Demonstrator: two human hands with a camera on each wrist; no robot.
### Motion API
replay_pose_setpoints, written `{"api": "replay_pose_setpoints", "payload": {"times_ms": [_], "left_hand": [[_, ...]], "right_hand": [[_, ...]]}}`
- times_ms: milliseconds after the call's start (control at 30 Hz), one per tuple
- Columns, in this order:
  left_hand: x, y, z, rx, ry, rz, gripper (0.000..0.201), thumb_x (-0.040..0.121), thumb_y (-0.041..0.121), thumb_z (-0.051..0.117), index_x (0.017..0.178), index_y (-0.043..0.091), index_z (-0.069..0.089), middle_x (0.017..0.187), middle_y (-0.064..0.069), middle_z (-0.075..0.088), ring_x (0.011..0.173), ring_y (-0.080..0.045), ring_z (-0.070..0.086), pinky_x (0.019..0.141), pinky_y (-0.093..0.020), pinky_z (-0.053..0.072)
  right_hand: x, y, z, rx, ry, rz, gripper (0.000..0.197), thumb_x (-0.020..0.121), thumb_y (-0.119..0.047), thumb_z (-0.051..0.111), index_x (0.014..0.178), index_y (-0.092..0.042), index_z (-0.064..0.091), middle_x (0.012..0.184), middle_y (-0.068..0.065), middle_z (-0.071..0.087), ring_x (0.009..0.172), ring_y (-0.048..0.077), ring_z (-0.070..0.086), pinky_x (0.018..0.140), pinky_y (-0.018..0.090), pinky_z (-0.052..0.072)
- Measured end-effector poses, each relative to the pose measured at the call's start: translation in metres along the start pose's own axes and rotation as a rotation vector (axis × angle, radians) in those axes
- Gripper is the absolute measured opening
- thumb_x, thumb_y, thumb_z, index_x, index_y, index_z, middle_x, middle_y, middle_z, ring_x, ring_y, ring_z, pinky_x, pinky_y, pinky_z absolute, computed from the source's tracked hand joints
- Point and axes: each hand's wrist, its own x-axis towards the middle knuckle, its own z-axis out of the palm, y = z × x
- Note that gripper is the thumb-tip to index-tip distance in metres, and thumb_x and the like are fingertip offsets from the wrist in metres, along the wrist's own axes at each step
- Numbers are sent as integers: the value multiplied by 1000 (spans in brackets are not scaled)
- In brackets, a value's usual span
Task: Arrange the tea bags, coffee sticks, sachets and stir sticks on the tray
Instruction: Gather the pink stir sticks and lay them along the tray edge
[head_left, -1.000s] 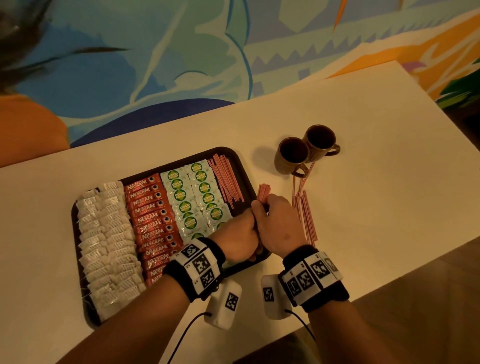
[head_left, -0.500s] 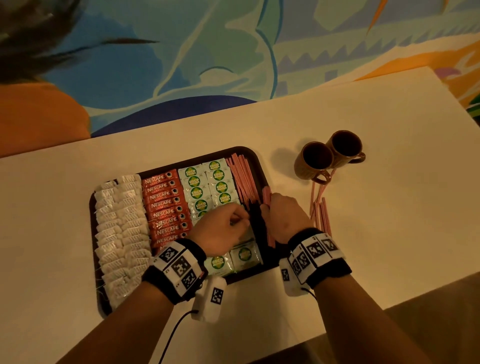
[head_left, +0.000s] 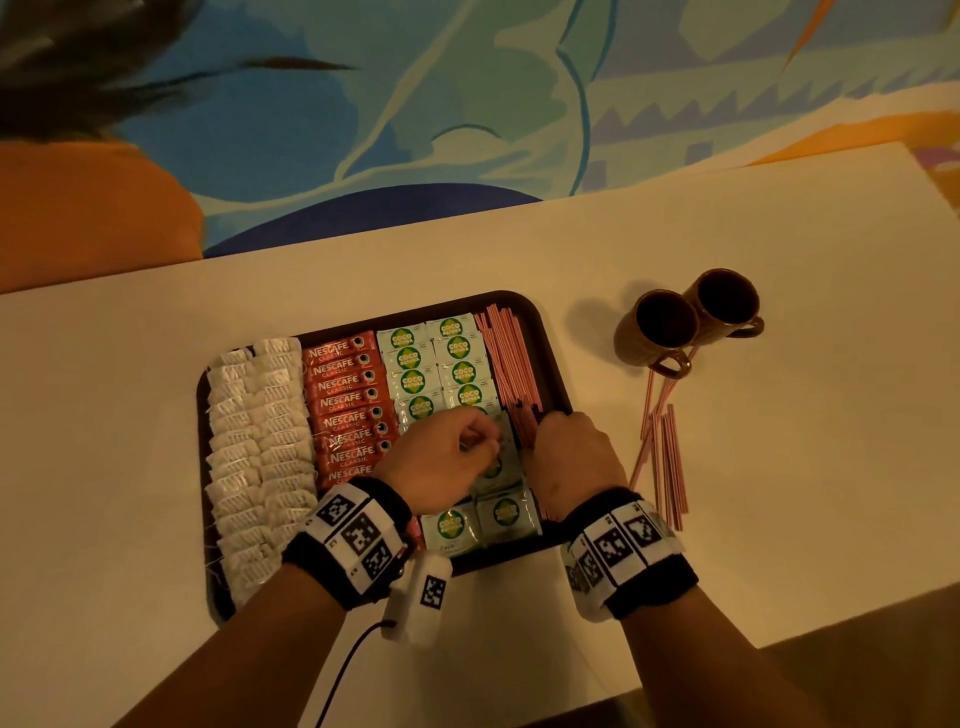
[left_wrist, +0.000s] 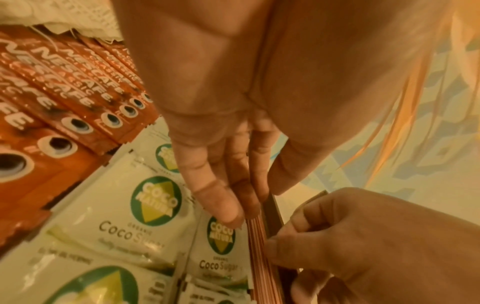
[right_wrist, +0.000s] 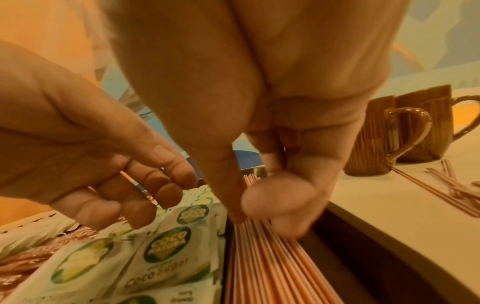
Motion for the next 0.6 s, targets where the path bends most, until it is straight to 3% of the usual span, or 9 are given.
{"api": "replay_pose_setpoints", "payload": {"times_ms": [133, 267, 367, 500, 600], "left_hand": [[0, 1, 0, -15, 11, 9, 13, 101, 25, 60, 111, 23, 68, 105, 12, 68, 94, -7, 68, 86, -32, 57], [4, 6, 10, 49, 54, 76, 14, 97, 18, 63, 108, 23, 70, 101, 10, 69, 89, -3, 65, 79, -21, 52], [12, 14, 21, 193, 79, 193, 19, 93, 11, 64, 107, 21, 71, 104, 7, 66, 94, -8, 62, 84, -25, 52], [28, 21, 37, 412, 62, 321, 26, 90, 7, 62, 111, 17, 73, 114, 4, 58, 107, -13, 52, 93, -24, 43], [31, 20, 46, 547, 41, 350, 23, 93, 17, 62, 111, 23, 74, 114, 7, 55, 109, -14, 50, 93, -26, 44]], "right_hand": [[-2, 5, 3, 80, 147, -19, 30, 99, -19, 61, 126, -10, 53, 118, 11, 58, 106, 34, 64, 87, 39, 53], [1, 10, 13, 124, 130, -123, 24, 99, -16, 58, 123, -16, 63, 109, 10, 62, 98, 32, 65, 84, 37, 53], [3, 20, 16, 237, 191, -131, 21, 97, -24, 63, 118, -20, 68, 101, 4, 62, 91, 25, 64, 82, 35, 56], [-4, 39, 16, 317, 262, -150, 12, 94, -17, 65, 104, -17, 72, 89, -2, 58, 79, 17, 57, 72, 25, 46], [-9, 64, 15, 381, 307, -75, 15, 91, -9, 67, 102, -16, 75, 97, 4, 68, 89, 21, 64, 82, 32, 54]]}}
